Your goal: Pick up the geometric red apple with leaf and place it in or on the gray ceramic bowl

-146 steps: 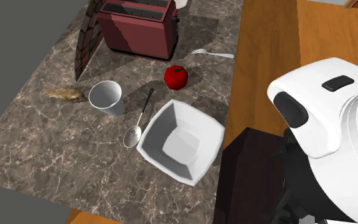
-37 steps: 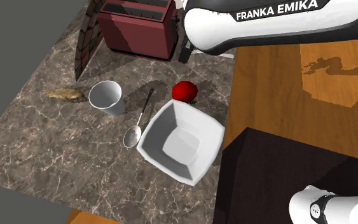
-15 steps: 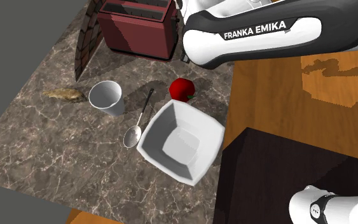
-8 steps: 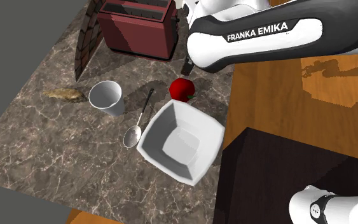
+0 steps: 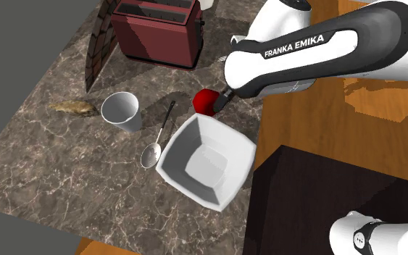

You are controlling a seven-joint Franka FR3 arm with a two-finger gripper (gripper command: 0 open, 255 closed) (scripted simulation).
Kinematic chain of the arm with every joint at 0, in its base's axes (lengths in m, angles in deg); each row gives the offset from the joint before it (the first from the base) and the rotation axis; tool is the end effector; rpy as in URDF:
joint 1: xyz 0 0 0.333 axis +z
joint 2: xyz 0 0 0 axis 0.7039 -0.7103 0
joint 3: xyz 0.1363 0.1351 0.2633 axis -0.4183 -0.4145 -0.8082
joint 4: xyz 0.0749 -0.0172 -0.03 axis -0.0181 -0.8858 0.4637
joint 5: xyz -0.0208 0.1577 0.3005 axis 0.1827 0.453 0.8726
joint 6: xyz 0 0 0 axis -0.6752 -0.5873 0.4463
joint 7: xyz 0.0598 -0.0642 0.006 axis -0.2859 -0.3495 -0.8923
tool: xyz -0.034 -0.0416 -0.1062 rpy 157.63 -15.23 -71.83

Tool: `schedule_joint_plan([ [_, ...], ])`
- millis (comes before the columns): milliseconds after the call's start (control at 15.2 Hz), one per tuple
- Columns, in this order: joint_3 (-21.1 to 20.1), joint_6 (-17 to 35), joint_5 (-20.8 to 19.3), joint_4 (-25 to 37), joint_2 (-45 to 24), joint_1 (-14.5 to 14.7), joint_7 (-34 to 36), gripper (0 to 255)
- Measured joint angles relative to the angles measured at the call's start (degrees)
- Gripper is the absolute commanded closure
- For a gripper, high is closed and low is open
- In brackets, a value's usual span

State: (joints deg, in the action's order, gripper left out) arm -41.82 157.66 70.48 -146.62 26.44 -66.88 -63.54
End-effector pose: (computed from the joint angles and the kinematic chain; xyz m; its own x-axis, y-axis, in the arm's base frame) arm 0.4235 -0.2743 0.3242 0.9177 -0.3314 0.2193 -0.2992 -0.9394 -0.1672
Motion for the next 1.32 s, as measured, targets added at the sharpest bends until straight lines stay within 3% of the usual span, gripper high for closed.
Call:
schedule_joint_plan([
  [462, -2.0, 3.5, 5.5, 0.2, -4.6, -0.4, -2.7, 0],
  [924, -2.4, 4.2, 6.4, 0.6, -5.6, -0.5, -3.3, 0],
  [990, -2.4, 4.2, 6.4, 0.6, -5.6, -0.5, -3.3, 255],
  [1320, -2.4, 4.2, 6.4, 0.6, -5.6, -0.5, -3.3, 255],
])
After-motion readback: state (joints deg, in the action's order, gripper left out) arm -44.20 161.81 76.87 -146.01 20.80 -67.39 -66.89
